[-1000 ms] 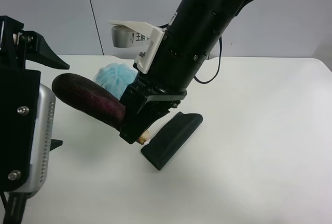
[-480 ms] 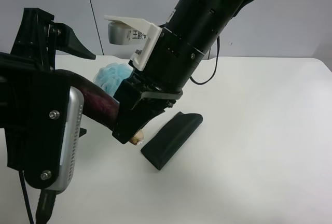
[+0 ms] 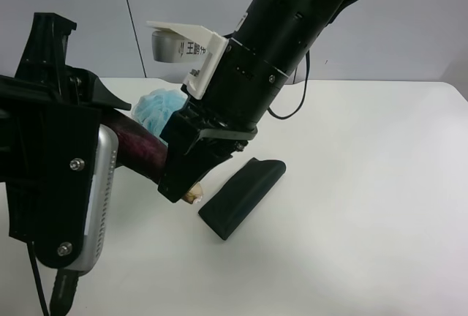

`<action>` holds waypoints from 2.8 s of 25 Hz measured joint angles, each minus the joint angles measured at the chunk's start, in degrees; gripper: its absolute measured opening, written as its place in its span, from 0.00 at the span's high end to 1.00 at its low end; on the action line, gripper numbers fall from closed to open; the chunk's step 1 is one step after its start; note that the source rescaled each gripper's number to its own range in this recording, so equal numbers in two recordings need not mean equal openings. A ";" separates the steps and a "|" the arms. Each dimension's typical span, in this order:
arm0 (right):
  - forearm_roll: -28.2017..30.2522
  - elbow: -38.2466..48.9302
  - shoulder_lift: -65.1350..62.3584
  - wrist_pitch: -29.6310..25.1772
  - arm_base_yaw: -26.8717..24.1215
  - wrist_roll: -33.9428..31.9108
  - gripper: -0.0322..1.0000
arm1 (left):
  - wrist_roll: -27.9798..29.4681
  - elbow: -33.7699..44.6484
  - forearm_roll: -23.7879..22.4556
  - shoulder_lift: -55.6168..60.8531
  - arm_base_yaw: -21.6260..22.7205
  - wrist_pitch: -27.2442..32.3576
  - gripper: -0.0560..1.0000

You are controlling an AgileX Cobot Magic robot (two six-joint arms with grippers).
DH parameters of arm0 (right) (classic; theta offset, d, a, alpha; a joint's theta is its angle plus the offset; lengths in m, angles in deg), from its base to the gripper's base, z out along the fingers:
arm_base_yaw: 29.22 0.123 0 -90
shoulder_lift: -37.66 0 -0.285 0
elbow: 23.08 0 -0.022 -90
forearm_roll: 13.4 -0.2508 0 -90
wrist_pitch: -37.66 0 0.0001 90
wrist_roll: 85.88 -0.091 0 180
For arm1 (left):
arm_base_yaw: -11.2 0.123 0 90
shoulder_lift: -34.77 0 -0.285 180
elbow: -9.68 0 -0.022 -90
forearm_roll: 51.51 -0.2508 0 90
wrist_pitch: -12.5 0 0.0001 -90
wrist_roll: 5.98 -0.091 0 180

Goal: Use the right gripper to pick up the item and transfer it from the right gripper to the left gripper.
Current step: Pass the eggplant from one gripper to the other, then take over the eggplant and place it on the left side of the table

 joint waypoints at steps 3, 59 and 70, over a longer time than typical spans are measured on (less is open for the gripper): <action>0.00 -0.01 0.00 0.00 0.00 0.00 0.97 | -0.01 0.00 0.00 0.00 0.00 0.05 0.94; 34.21 45.38 -68.97 3.31 0.00 -25.32 0.00 | 0.10 0.00 2.71 0.00 0.00 0.48 0.94; 39.14 47.53 -79.30 7.53 0.00 -31.44 0.00 | 0.17 0.00 3.10 0.00 0.00 0.48 0.94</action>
